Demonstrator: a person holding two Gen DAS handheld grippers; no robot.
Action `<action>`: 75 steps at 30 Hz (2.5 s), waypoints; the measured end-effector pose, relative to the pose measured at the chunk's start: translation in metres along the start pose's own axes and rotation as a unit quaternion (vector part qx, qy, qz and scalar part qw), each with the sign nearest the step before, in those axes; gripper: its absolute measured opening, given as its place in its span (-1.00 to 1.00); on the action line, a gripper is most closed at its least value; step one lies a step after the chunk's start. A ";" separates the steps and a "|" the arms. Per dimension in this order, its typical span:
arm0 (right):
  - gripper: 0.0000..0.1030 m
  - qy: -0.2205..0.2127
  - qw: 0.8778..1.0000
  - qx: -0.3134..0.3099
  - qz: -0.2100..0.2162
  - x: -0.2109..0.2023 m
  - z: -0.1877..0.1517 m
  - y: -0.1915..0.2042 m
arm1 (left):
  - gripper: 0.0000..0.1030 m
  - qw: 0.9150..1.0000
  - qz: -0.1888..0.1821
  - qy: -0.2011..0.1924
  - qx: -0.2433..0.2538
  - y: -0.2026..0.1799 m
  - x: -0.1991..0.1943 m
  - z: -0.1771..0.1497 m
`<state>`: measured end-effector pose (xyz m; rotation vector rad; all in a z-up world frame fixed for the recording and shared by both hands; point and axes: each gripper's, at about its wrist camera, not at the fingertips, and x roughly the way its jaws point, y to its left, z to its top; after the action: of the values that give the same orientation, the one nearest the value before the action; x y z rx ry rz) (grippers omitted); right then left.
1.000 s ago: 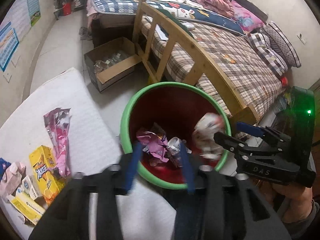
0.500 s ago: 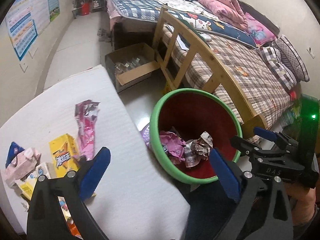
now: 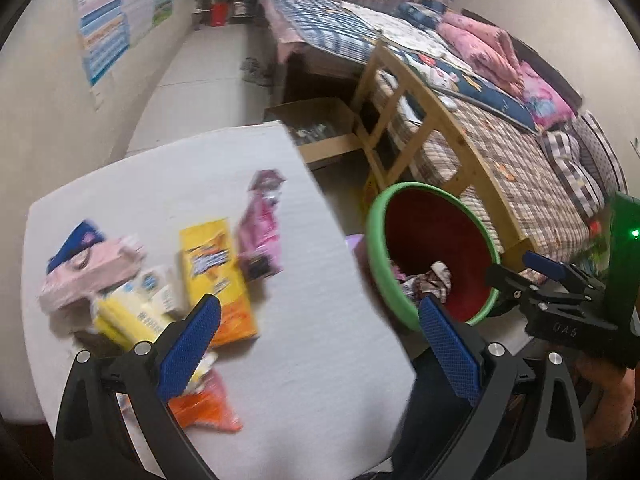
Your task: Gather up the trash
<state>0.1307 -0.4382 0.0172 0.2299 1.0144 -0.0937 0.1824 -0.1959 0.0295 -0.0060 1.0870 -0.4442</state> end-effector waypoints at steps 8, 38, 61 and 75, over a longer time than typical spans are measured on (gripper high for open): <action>0.91 0.008 0.999 -0.046 0.022 0.004 -0.003 0.057 | 0.84 0.998 0.037 -0.003 -0.059 0.066 -0.026 -0.034; 0.91 0.034 0.993 -0.112 0.031 0.016 -0.010 0.172 | 0.84 0.985 0.052 -0.039 -0.160 0.193 -0.084 -0.089; 0.91 0.073 0.991 -0.110 0.014 0.094 0.016 0.180 | 0.76 0.986 0.086 0.074 -0.118 0.235 0.033 -0.081; 0.56 0.089 0.994 -0.060 0.007 0.162 0.058 0.174 | 0.56 0.984 0.084 0.101 -0.119 0.249 0.071 -0.081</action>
<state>0.2964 -0.2776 -0.0658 0.1365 1.1919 0.0004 0.2264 0.0230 -0.1247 -0.0811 1.3245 -0.1621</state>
